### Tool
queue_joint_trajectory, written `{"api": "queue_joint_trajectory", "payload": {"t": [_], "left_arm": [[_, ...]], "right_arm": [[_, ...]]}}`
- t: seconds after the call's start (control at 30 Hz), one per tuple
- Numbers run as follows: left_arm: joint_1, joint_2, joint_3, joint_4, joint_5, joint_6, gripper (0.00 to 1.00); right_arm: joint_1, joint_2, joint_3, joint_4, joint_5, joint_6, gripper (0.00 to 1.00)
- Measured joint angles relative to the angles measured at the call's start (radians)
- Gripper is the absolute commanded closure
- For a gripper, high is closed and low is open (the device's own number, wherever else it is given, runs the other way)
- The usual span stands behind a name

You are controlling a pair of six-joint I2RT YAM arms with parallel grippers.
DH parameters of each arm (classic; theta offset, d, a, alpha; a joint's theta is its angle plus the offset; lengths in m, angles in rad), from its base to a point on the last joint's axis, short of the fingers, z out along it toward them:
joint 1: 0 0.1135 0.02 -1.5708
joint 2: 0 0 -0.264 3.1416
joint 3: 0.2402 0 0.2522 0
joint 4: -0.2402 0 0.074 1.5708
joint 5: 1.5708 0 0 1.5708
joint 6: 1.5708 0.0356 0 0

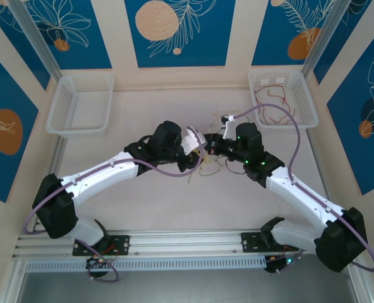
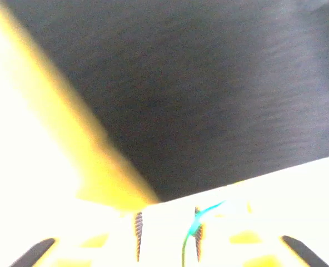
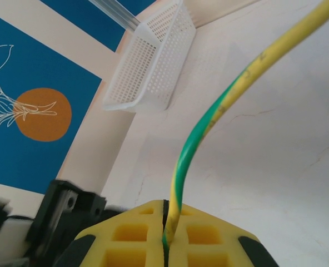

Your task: Untangle the cables

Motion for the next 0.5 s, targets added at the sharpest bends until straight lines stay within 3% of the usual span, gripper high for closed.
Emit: {"api": "queue_joint_trajectory", "payload": {"t": [0.13,0.23,0.5], "left_arm": [[0.0,-0.039,-0.03,0.0,-0.034,0.017,0.56],[0.0,-0.086,-0.051,0.003,-0.055,0.027,0.41],[0.0,-0.212,-0.096,0.047,-0.062,0.012,0.35]], "right_arm": [[0.0,-0.027,0.0,-0.037,0.001,-0.011,1.0],[-0.002,-0.028,0.0,-0.055,0.005,-0.011,1.0],[-0.002,-0.029,0.0,-0.082,0.022,-0.01,1.0]]}}
